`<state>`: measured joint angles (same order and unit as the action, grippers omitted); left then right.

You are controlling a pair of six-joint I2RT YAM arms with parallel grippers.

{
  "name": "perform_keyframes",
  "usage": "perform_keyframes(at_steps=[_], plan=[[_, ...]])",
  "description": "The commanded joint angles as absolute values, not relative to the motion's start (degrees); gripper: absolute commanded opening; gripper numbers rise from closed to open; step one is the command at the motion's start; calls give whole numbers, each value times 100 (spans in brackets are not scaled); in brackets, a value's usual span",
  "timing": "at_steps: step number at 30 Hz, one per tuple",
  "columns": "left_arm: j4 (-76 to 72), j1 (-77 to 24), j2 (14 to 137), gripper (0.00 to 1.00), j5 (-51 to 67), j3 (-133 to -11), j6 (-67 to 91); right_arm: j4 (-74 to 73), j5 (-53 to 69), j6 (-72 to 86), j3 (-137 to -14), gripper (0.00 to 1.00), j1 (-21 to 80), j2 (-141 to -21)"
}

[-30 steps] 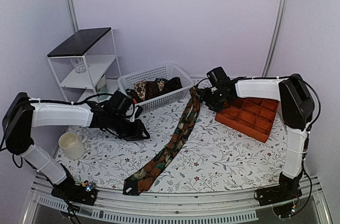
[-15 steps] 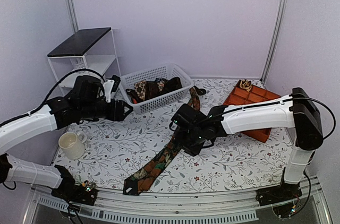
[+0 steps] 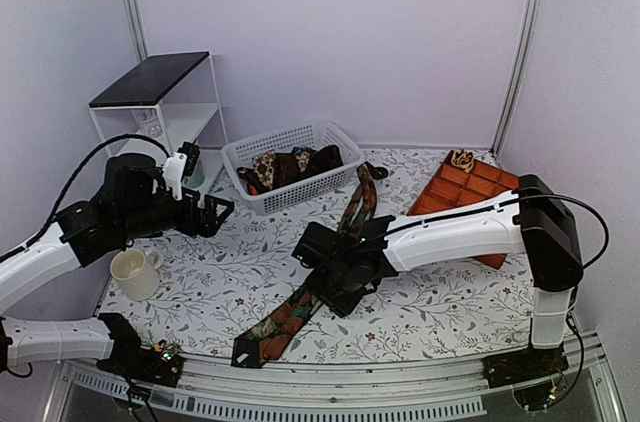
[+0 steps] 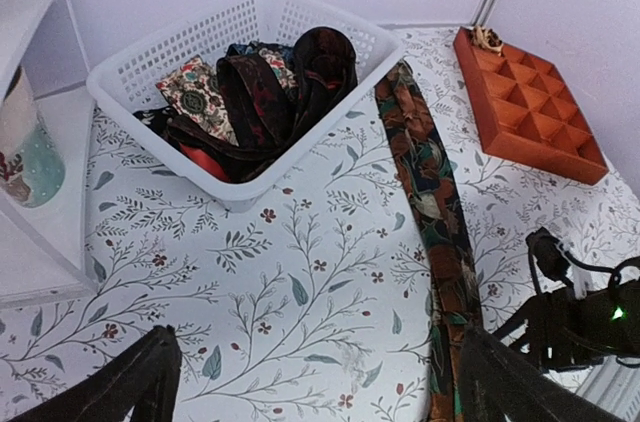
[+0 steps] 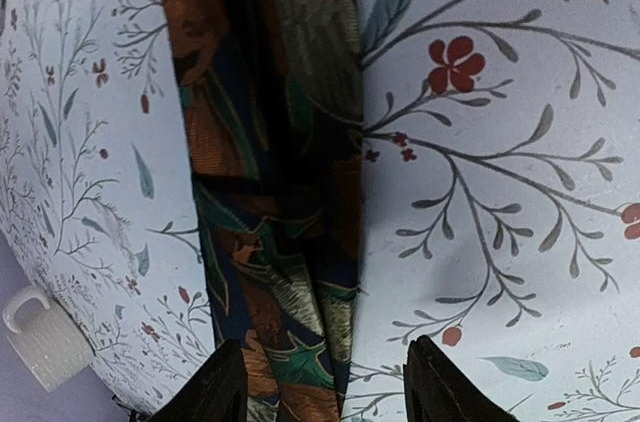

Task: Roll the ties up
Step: Move the tie to the center of the board.

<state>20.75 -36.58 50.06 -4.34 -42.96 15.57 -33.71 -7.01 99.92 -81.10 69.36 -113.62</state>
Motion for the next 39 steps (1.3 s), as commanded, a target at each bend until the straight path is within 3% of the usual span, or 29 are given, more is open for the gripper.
perform_keyframes(at_steps=[1, 15, 27, 34, 39], plan=[[2004, -3656, 4887, 96, -650, -4193, 1428, -3459, -748, 10356, -8207, 55, 6962, -11714], [2000, -3656, 5008, 98, -654, -4174, 1521, -3504, -918, 10088, -8583, 44, 6961, -12249], [2244, -3656, 5098, 99, -1299, -4232, 1829, -3522, -1581, 9262, -8753, 0, 6960, -12231], [2268, -3652, 5264, 97, -1037, -4255, 1703, -3134, -1649, 7758, -7834, 0, 6935, -11103], [2017, -3652, 5269, 87, -343, -4158, 1626, -3210, -514, 6755, -6607, 0, 6496, -10112]])
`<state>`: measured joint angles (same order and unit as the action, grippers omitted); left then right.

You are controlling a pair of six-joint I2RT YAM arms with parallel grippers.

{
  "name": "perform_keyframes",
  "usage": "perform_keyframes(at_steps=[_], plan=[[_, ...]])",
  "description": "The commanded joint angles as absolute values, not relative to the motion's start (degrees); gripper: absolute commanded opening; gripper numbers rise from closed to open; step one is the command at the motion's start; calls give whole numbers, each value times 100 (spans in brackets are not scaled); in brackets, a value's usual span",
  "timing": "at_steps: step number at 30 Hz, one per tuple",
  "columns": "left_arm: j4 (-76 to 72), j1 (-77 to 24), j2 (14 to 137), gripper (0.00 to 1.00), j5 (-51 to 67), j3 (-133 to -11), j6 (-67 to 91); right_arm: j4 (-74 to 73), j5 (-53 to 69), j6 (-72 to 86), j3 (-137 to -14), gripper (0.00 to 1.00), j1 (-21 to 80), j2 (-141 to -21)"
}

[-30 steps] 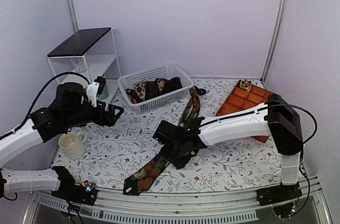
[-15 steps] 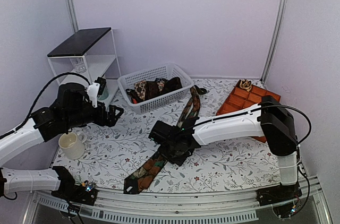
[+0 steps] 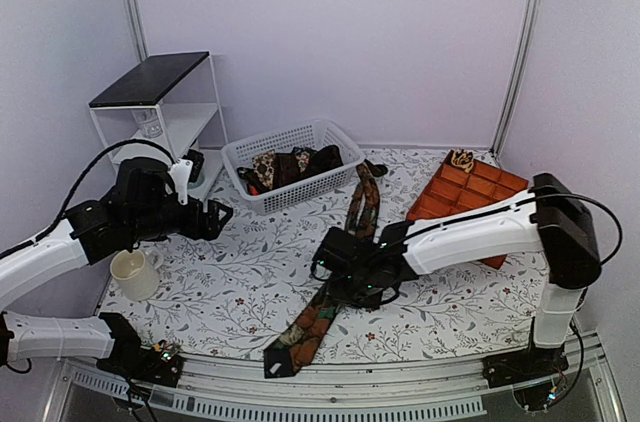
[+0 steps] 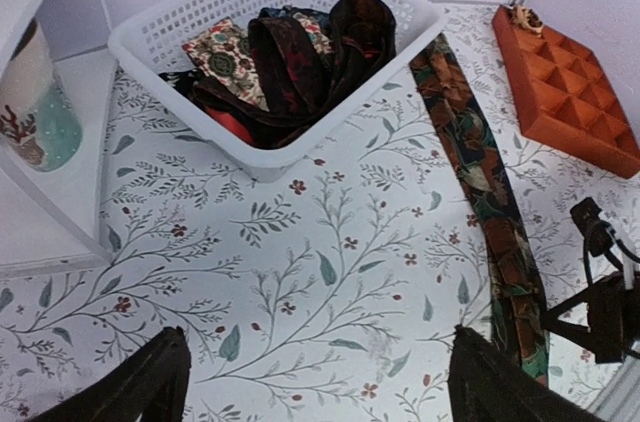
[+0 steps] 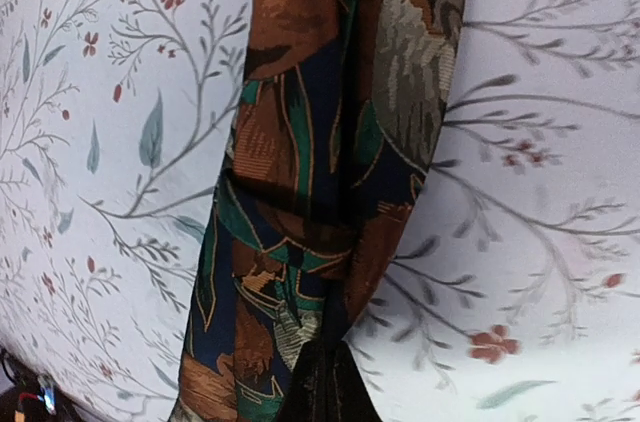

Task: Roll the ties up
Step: Move the tie to the center of the board.

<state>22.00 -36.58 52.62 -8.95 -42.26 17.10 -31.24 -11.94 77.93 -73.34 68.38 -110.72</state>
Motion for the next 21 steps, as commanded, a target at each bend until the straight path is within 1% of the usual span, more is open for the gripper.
perform_keyframes(at_steps=[1, 3, 8, 11, 15, 18, 21], plan=[[1930, -3656, 5273, 85, -191, -4145, 1638, -3270, -434, 6647, -6379, 0, 6437, -9892], [1777, -3656, 5339, 81, 39, -4167, 1704, -3590, -285, 6510, -6040, 0, 6321, -9541], [1696, -3664, 5655, 75, 350, -4367, 1795, -4301, -36, 6312, -5144, 0, 5801, -8736], [1674, -3665, 5816, 73, 470, -4427, 1810, -4551, -255, 6343, -4795, 0, 5440, -8316], [1685, -3674, 5850, 72, 465, -4428, 1890, -4967, -853, 6538, -4859, 1, 5066, -8033], [1679, -3674, 5766, 72, 392, -4359, 1922, -4843, -1018, 6317, -5223, 19, 4907, -8121], [1741, -3673, 5664, 72, 287, -4305, 1925, -4639, -1078, 5709, -5916, 30, 4900, -8441]])
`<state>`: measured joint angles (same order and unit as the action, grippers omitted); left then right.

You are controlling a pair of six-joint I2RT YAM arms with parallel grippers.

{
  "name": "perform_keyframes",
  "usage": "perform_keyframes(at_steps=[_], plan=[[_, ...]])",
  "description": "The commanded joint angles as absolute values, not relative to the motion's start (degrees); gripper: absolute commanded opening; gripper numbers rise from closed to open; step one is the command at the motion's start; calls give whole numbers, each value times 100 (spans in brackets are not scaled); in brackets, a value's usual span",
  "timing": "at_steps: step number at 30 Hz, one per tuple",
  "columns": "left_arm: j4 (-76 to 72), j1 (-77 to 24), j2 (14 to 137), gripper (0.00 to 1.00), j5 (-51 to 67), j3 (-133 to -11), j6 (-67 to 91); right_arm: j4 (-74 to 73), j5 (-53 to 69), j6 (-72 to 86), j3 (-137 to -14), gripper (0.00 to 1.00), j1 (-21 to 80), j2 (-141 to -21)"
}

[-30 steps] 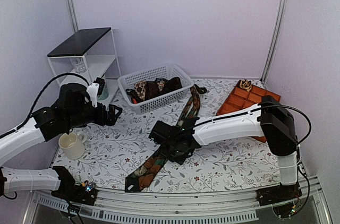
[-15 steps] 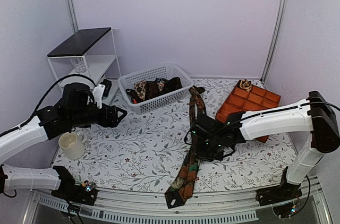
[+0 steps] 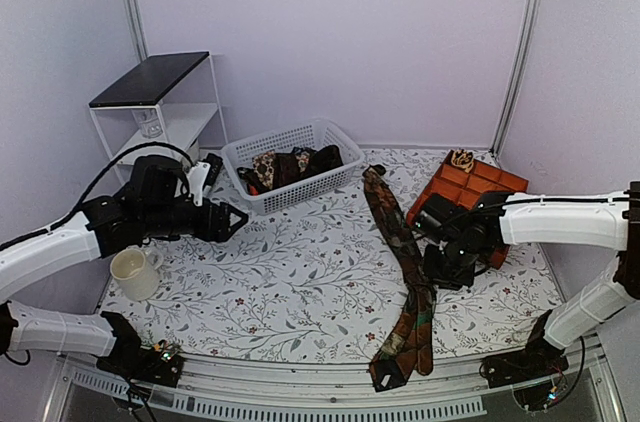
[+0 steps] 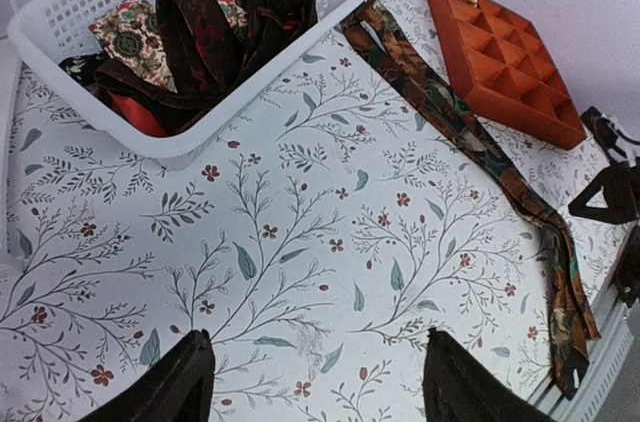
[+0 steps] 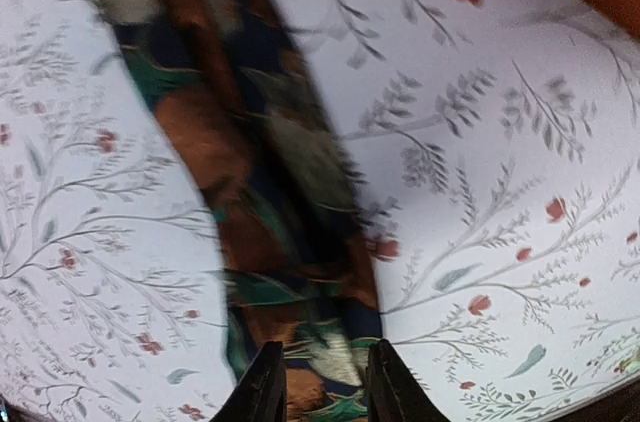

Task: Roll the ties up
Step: Move the tie to the center of the board.

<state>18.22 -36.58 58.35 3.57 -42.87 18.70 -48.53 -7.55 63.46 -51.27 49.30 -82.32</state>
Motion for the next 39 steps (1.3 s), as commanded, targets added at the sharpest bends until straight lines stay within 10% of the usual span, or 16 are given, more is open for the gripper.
perform_keyframes(at_steps=[1, 20, 35, 39], plan=[[1769, -3673, 5623, 72, 236, -4284, 1913, -4498, -1105, 5327, -6131, 34, 4896, -8531], [2247, -3674, 4413, 73, -439, -3858, 2003, -1524, -1148, 1978, -8521, 100, 3312, -11714], [2642, -3674, 4371, 75, -812, -4098, 2304, -1768, -817, 1103, -9935, 89, 3255, -13278], [2560, -3665, 4502, 78, -633, -4182, 2177, -1748, -684, 1176, -9617, 51, 3261, -13092]])
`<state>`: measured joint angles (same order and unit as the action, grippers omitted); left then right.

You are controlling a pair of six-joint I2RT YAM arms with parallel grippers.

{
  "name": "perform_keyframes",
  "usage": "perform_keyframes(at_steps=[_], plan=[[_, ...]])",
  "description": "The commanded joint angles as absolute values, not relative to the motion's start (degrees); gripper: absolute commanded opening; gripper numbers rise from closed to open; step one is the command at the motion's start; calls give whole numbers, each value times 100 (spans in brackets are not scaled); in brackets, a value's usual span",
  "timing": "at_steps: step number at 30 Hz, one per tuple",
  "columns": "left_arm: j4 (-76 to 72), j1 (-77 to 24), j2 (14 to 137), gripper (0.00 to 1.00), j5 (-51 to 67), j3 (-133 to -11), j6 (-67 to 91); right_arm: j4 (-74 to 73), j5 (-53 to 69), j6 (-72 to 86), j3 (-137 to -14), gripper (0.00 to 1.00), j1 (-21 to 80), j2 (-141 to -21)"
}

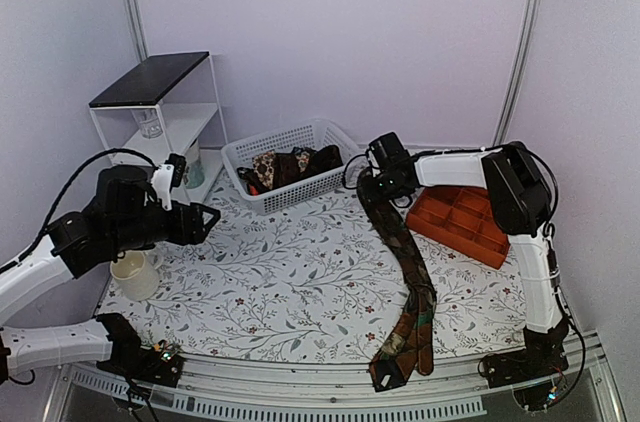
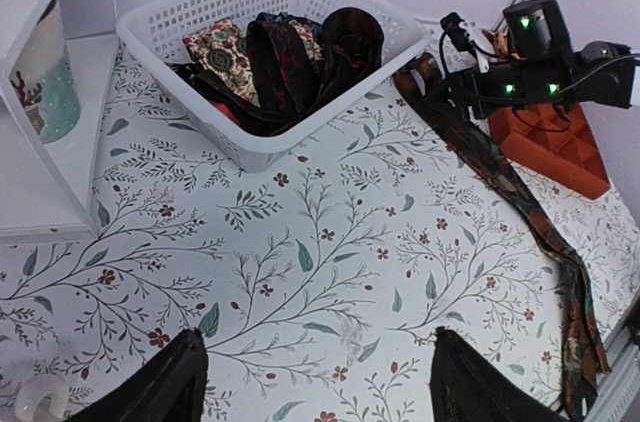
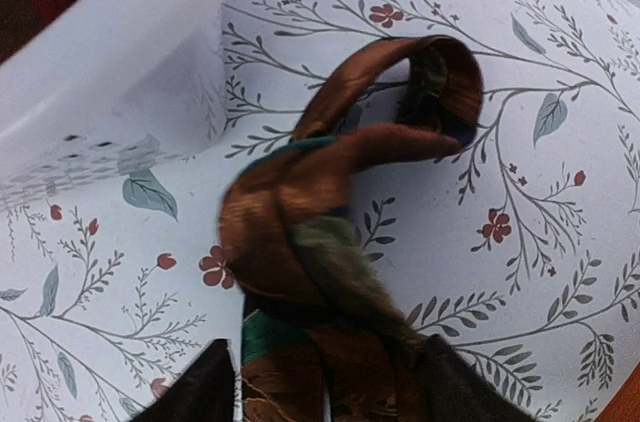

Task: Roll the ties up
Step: Move the tie to the center of the board.

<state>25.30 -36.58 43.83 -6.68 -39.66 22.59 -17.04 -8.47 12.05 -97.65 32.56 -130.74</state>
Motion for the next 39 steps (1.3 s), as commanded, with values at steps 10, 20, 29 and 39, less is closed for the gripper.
perform_keyframes(at_steps=[10, 20, 29, 39], plan=[[2602, -3344, 5581, 75, 44, -4535, 2470, -949, 501, 447, -8294, 20, 3699, -12129], [2661, -2476, 5736, 65, 1054, -4503, 2558, -217, 2211, 225, -7480, 21, 4595, -11699], [3010, -2435, 5728, 57, 965, -4430, 2544, -49, 3051, -174, -7876, 22, 5519, -11967], [2672, -2591, 5883, 52, 1403, -4118, 2281, -968, 2022, 711, -8984, 30, 5956, -11894]])
